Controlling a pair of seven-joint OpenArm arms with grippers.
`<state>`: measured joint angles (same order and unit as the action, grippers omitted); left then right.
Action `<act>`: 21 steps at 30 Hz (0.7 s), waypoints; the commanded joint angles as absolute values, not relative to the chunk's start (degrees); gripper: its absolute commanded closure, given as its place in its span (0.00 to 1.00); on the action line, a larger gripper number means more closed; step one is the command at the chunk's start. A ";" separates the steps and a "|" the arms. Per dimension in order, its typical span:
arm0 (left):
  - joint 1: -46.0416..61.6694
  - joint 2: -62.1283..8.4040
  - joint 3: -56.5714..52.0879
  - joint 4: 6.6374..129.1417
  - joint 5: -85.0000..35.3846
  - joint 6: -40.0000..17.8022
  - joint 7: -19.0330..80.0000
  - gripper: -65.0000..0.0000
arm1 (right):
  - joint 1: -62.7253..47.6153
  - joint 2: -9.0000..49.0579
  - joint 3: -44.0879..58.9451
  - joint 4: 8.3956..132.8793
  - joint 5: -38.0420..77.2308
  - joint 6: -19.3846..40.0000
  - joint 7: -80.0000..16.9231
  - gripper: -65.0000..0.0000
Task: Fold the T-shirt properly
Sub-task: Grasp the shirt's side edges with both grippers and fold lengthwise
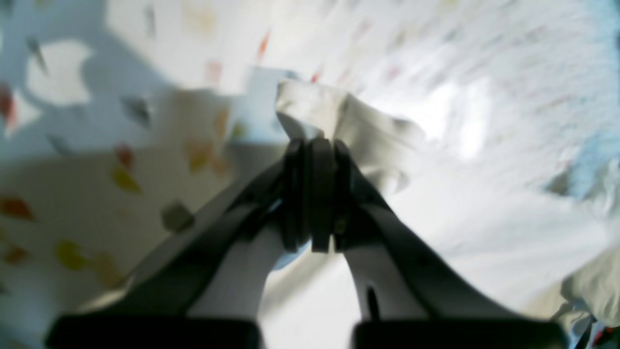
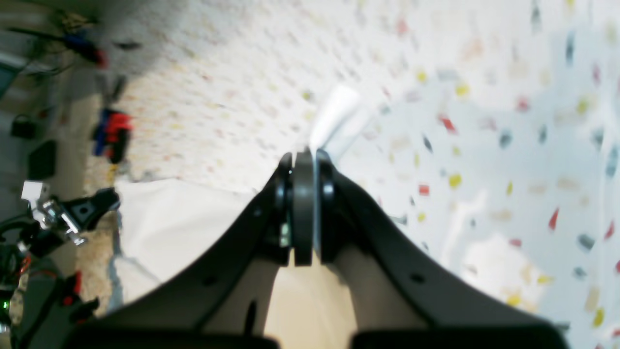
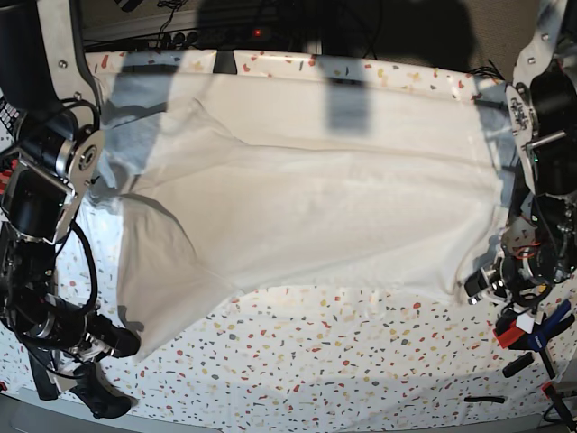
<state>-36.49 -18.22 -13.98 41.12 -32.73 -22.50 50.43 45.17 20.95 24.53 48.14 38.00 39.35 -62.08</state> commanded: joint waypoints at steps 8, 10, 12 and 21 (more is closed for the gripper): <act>-38.39 -20.88 -14.15 50.65 -37.15 -22.76 56.29 1.00 | 47.44 22.63 18.50 58.00 44.73 40.00 -64.47 1.00; -38.39 -20.97 -14.15 51.35 -37.19 -22.76 57.58 1.00 | 47.11 23.42 15.79 58.11 45.04 40.00 -64.49 1.00; -38.37 -21.15 -14.20 51.99 -37.19 -22.76 58.78 1.00 | 46.44 24.21 13.72 58.76 45.19 40.00 -64.51 1.00; -36.71 -23.64 -14.20 53.71 -39.46 -22.72 63.90 1.00 | 34.74 26.48 12.78 72.16 47.24 40.00 -64.53 1.00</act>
<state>-35.14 -22.57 -13.96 52.51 -38.63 -22.55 64.36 33.17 25.82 12.64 71.35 46.15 39.46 -65.28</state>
